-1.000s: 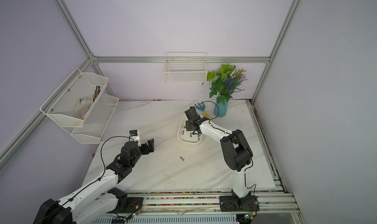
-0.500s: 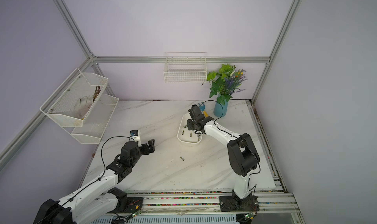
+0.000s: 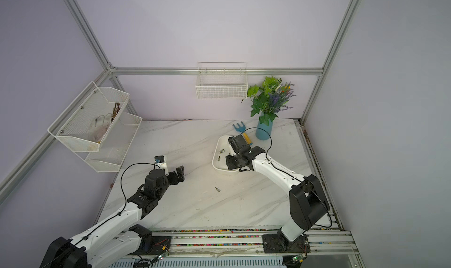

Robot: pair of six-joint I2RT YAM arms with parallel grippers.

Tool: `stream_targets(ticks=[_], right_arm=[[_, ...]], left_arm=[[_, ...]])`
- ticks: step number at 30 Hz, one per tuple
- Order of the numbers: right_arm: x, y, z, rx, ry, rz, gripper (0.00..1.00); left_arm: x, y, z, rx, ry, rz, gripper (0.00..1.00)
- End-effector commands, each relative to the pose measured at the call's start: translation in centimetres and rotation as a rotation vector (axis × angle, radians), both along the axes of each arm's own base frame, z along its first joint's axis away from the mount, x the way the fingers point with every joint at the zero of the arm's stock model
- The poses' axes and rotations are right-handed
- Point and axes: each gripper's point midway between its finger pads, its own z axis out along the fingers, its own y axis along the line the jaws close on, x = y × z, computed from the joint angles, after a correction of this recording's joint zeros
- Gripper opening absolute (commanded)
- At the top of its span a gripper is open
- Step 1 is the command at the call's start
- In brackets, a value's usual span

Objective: Put the bit on the desktop into the storage box
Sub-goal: Place the screwdriver bit in the storage box, then pick up the screwdriver bit from the center of the board.

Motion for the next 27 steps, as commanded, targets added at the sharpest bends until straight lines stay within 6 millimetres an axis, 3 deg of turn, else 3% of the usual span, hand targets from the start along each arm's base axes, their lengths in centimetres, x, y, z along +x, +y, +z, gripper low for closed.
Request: stream_targets(ticks=[1,9,14,27], right_arm=[[-2.8,2.0,-0.5,-0.015,0.033,0.086,0.47],[-6.3,5.9,-4.7,-0.098,0.131,0.195,0.47],[-7.5,6.5,-6.7,-0.163,0.163,0.225,0.46],[-7.9,7.0,-9.0,-0.238,0.192,0.246,0.38]], left_arm=[[0.5,0.7,0.5,-0.031,-0.022,0.044,1.0],[1.0,1.8,-0.8,-0.091,0.026,0.063,1.0],[0.9,1.8,-0.6,-0.088,0.017,0.054,1.0],[0.7,1.6,-0.2,-0.099,-0.002,0.039,1.0]])
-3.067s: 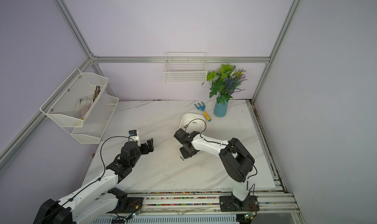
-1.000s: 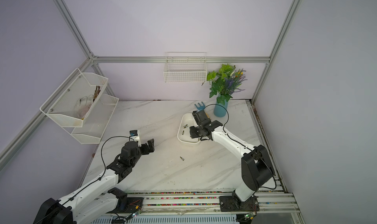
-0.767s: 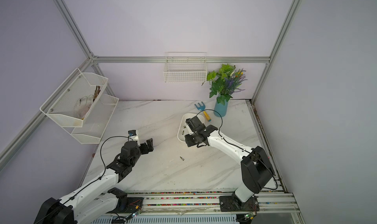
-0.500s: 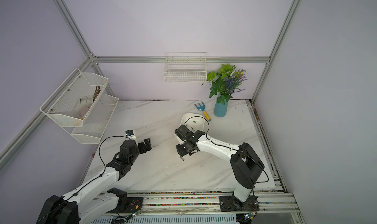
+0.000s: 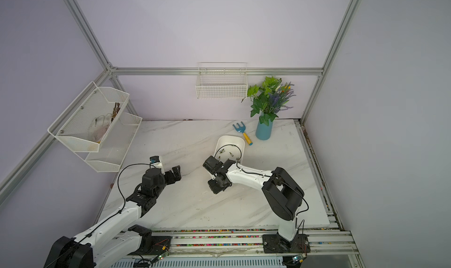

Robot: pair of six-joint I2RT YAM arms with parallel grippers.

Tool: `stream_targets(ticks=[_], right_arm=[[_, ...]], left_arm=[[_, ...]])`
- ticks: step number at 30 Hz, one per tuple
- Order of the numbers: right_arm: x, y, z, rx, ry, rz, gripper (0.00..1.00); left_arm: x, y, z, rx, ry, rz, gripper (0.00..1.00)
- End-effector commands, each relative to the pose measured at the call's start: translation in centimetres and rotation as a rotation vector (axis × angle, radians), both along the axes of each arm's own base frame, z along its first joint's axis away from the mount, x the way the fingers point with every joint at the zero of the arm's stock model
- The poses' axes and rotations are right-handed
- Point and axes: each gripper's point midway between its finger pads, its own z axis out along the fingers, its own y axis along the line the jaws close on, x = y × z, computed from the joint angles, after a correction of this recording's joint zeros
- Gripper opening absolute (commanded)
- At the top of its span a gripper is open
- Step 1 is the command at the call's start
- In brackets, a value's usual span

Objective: Put the bit on the desktop into the storage box
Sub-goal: Pick up the screwdriver bit from the center of the board.

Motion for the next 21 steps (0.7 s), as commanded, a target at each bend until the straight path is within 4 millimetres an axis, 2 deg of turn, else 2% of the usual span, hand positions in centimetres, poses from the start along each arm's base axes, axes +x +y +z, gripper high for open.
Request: stream_targets(ticks=[1,21], right_arm=[[0.0,0.1,-0.5,-0.031,0.004,0.004,0.37],[-0.2,-0.3,-2.4,-0.089,0.025,0.008,0.3]], left_arm=[[0.3,-0.2,1.1,-0.028,-0.045,-0.003,1.0],[0.3,-0.2,1.1,-0.031,-0.043,-0.005,1.0]])
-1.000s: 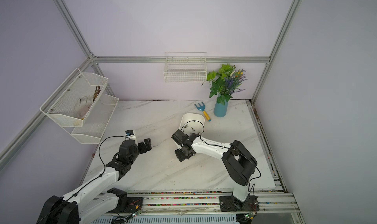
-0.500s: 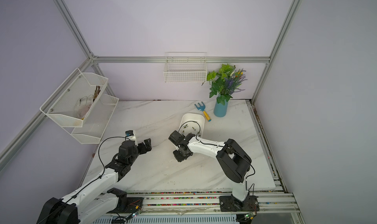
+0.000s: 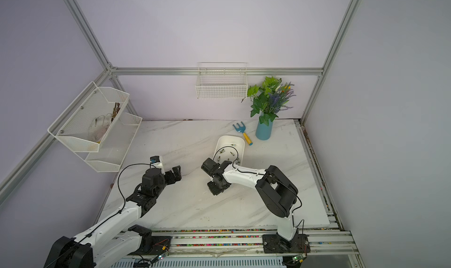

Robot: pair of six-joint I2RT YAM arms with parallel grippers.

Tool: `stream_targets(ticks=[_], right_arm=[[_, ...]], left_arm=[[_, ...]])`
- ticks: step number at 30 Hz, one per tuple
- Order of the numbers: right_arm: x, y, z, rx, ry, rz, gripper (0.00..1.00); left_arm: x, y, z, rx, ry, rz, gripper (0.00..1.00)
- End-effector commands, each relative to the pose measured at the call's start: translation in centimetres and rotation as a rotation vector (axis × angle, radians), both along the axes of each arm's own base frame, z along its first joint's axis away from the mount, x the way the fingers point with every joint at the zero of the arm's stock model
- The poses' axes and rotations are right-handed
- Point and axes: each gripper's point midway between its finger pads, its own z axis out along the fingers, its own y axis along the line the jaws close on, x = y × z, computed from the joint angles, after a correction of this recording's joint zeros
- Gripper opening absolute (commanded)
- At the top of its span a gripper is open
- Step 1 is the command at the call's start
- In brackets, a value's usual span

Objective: Put the bit on the desktop into the storage box
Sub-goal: Pick up the screwdriver bit from the center of the board.

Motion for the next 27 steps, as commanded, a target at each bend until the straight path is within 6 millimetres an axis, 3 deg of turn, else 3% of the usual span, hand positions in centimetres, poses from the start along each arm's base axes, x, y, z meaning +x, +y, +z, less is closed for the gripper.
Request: stream_targets(ticks=[1,17,27], right_arm=[[0.0,0.0,-0.3,-0.023,0.0,0.004,0.29],[0.0,-0.7,-1.3,-0.073,0.007,-0.003,0.24],[-0.1,-1.5,-1.8,-0.126,0.007,-0.013,0.15]], left_arm=[[0.4,-0.1,1.1,-0.027,-0.043,0.003,1.0],[0.3,-0.1,1.0,-0.028,-0.043,0.003,1.0],[0.4,-0.1,1.1,-0.028,-0.044,0.003,1.0]])
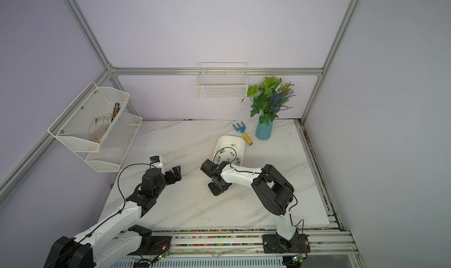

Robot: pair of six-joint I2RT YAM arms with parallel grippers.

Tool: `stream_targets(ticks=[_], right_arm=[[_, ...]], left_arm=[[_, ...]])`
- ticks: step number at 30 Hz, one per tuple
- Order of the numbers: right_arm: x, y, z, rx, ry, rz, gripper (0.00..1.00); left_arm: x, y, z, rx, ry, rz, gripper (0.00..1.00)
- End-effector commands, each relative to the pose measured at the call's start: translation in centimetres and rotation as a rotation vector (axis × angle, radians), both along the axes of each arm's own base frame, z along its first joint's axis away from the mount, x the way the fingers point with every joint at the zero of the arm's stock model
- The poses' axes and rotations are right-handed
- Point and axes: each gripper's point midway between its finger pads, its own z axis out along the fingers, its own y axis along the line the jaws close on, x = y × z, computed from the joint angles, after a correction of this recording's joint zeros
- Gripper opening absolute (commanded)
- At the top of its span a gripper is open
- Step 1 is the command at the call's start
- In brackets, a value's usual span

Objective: Put the bit on the desktop into the storage box
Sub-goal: Pick up the screwdriver bit from the center of the board, then place the screwdriver bit in the storage box.

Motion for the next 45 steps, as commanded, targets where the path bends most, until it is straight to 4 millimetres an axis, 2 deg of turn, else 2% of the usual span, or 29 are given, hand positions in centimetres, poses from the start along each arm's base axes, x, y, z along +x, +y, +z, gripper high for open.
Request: stream_targets(ticks=[1,7,13,16,24,29,32,37,45], right_arm=[[-0.3,-0.7,-0.5,-0.054,0.004,-0.006,0.14],[0.4,-0.6,1.4,-0.027,-0.049,-0.017,0.14],[1.7,-0.3,5.3,0.033,-0.15,-0.043,0.13],[2.7,-0.8,7.5,0.04,-0.225,-0.072,0.13],[6.9,-3.2,13.4,0.102,-0.423,-0.19,0.12],[10.3,-5.0,15.8,0.225,-0.503,-0.293,0.12],[12.5,-6.2,16.3,0.291,-0.549,-0.356,0.12],[15.4,-6.4,15.6,0.366,-0.582,-0.414,0.12],[19.1,-5.4,11.7,0.409,-0.542,-0.466,0.11]], left_arm=[[0.3,0.0,1.0,-0.027,-0.043,0.004,1.0],[0.3,0.0,1.0,-0.026,-0.043,0.004,1.0],[0.3,-0.1,1.1,-0.026,-0.045,0.003,1.0],[0.3,-0.1,1.1,-0.027,-0.046,0.001,1.0],[0.3,-0.1,1.1,-0.027,-0.045,-0.001,1.0],[0.3,-0.1,1.1,-0.028,-0.045,0.0,1.0],[0.3,-0.2,1.1,-0.032,-0.045,-0.003,1.0],[0.3,-0.3,1.1,-0.035,-0.044,-0.01,1.0],[0.3,-0.7,1.2,-0.038,-0.045,-0.031,1.0]])
